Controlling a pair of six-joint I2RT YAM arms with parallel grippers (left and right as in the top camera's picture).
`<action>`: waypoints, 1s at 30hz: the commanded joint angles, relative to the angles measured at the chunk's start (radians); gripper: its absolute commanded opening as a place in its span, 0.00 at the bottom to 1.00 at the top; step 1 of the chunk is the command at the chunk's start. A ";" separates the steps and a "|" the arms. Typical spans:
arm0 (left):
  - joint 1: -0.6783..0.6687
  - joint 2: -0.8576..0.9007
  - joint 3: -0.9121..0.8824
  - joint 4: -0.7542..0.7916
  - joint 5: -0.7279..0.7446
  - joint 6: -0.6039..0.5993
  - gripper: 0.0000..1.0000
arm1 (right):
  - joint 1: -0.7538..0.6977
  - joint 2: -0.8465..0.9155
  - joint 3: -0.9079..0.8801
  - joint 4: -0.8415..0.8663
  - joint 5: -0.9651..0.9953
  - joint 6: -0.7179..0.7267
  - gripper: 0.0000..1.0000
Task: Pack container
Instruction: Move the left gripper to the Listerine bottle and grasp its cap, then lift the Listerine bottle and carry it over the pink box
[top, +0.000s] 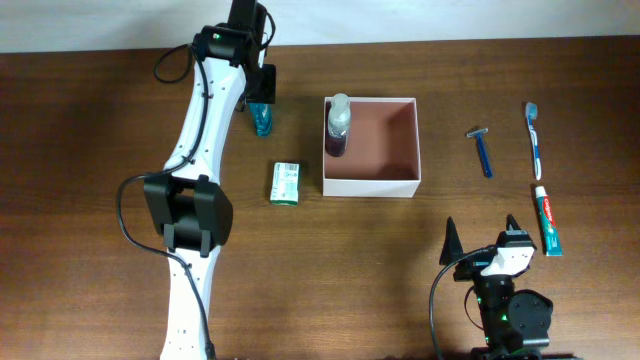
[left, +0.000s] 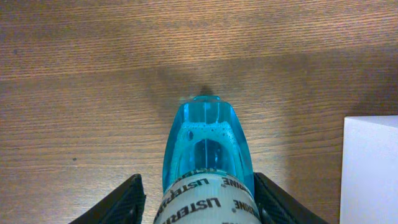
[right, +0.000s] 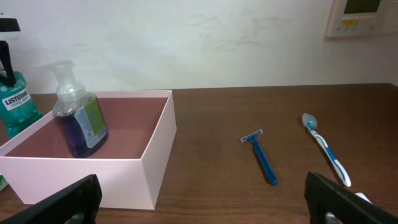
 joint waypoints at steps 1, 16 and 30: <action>0.003 0.018 -0.008 0.003 -0.010 0.005 0.56 | -0.008 -0.008 -0.005 -0.005 -0.010 -0.007 0.98; 0.003 0.059 -0.008 -0.005 0.040 0.005 0.36 | -0.008 -0.008 -0.005 -0.005 -0.009 -0.007 0.99; 0.003 0.060 -0.008 0.007 0.039 0.005 0.12 | -0.008 -0.008 -0.005 -0.005 -0.010 -0.007 0.99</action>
